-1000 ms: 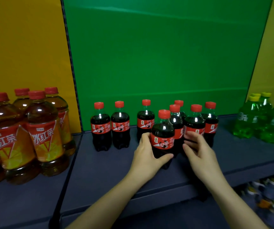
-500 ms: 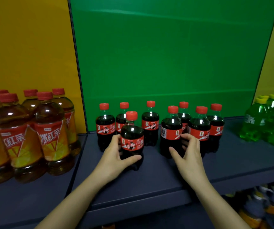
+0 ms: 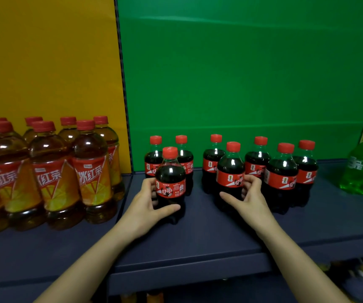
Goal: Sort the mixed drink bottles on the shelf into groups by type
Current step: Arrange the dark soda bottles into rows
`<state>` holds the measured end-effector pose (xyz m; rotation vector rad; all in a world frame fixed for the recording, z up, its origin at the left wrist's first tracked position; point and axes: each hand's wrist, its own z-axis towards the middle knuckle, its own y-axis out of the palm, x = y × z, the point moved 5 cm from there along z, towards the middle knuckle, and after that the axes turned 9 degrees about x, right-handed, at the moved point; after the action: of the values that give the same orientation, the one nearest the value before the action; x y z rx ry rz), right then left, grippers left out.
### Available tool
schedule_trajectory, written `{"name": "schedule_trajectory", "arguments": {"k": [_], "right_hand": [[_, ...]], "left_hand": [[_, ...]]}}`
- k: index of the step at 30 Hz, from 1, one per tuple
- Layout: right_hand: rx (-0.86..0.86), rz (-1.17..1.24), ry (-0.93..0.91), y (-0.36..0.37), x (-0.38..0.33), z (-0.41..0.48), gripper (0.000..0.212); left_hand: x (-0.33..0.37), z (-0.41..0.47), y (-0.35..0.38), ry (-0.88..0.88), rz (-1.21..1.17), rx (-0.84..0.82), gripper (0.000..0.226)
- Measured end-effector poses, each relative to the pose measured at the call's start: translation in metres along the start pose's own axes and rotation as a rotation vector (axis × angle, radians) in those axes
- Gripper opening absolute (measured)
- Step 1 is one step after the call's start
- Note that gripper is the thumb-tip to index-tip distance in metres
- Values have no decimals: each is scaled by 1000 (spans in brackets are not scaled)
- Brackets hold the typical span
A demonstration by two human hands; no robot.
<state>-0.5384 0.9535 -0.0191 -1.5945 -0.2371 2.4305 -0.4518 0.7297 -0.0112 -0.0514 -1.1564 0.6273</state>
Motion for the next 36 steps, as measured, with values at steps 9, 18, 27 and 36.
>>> {"name": "schedule_trajectory", "arguments": {"k": [9, 18, 27, 36], "right_hand": [[-95, -62, -106, 21, -17, -12, 71], [-146, -90, -181, 62, -26, -15, 73], [-127, -101, -219, 83, -34, -16, 75], [-107, -96, -192, 86, -32, -17, 76]], "left_hand": [[-11, -1, -23, 8, 30, 85, 66], [-19, 8, -39, 15, 41, 155, 69], [-19, 14, -33, 60, 24, 169, 62], [-21, 13, -32, 86, 77, 197, 61]]}}
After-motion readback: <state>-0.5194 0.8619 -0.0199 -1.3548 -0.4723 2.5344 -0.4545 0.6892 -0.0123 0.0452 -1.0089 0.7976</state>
